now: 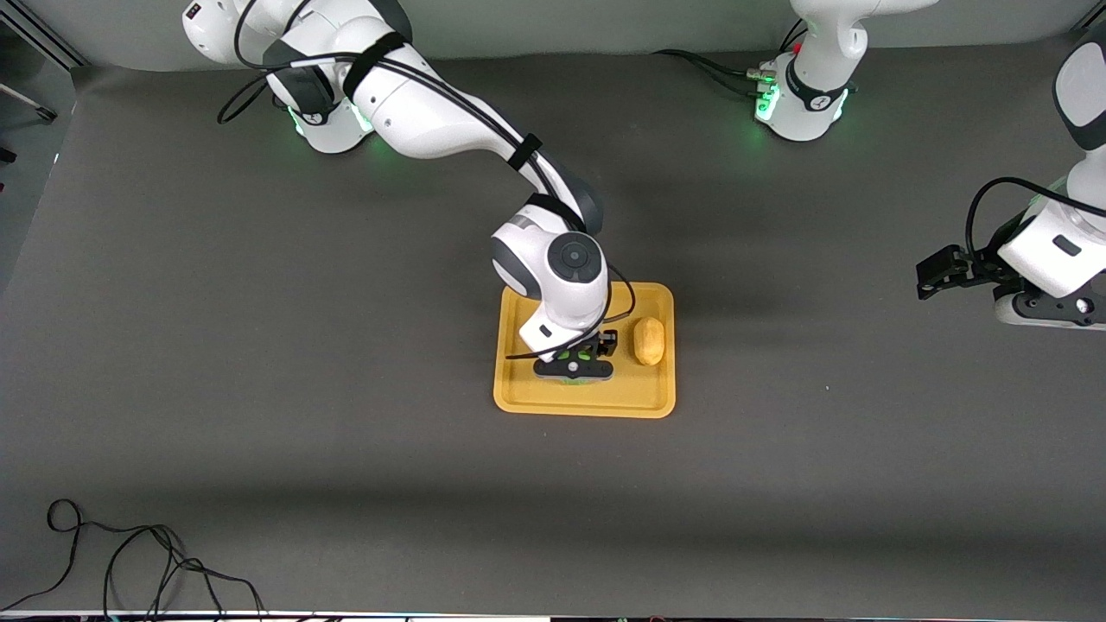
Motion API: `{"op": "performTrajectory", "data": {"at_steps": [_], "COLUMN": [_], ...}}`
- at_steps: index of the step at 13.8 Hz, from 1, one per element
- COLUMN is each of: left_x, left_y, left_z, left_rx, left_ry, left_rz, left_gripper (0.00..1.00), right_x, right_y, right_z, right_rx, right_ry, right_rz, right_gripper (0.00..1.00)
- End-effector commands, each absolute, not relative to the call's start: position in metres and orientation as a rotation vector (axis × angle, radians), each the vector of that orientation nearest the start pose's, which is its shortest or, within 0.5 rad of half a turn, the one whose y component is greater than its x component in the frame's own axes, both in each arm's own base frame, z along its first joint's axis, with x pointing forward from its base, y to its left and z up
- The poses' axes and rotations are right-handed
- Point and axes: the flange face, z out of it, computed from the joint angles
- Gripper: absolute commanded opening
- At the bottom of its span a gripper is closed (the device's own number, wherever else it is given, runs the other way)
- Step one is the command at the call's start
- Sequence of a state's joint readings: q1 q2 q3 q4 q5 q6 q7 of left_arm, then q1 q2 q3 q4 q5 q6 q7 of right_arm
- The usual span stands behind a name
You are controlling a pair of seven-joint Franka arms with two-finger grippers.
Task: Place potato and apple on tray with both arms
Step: 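Lift the apple with the right gripper and carry it over the tray, then lower the apple onto the tray beside the potato and open the right gripper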
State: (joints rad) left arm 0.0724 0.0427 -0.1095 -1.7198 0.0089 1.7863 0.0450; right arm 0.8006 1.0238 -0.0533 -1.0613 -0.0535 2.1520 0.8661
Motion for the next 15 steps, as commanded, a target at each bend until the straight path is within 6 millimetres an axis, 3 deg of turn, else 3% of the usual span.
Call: {"op": "performTrajectory", "data": {"at_steps": [1,2,3,4,6,8,11,12,15], "left_x": [0.580,0.580,0.580,0.579,0.579,0.579,0.579,0.579,0.580], "left_y": [-0.023,-0.023,-0.023,-0.023,-0.024,-0.023,-0.022,-0.020,-0.019], "left_z": [0.552,0.553,0.552,0.554,0.553,0.554,0.553,0.553,0.551], "left_rx": [-3.127,-3.127,-3.127,-3.127,-3.127,-3.126,-3.127,-3.126,-3.126], "left_ry": [0.144,0.144,0.144,0.146,0.149,0.149,0.151,0.153,0.161], "left_rz": [-0.027,-0.034,-0.027,-0.029,-0.027,-0.032,-0.029,-0.029,-0.027], "left_gripper": [0.99,0.99,0.99,0.99,0.99,0.99,0.99,0.99,0.99], "right_x": [0.564,0.565,0.565,0.565,0.563,0.563,0.572,0.573,0.576], "right_y": [0.544,0.544,0.544,0.546,0.540,0.522,0.458,0.434,0.339], "right_z": [0.204,0.204,0.212,0.225,0.276,0.358,0.476,0.504,0.563], "right_rx": [-3.129,-3.128,-3.124,-3.117,-3.150,-3.174,-3.167,-3.174,-3.209], "right_ry": [0.125,0.125,0.126,0.133,0.157,0.201,0.241,0.177,0.042], "right_rz": [-0.205,-0.202,-0.207,-0.201,-0.142,-0.091,-0.059,-0.055,0.028], "right_gripper": [0.53,0.93,1.00,1.00,1.00,1.00,1.00,1.00,1.00]}}
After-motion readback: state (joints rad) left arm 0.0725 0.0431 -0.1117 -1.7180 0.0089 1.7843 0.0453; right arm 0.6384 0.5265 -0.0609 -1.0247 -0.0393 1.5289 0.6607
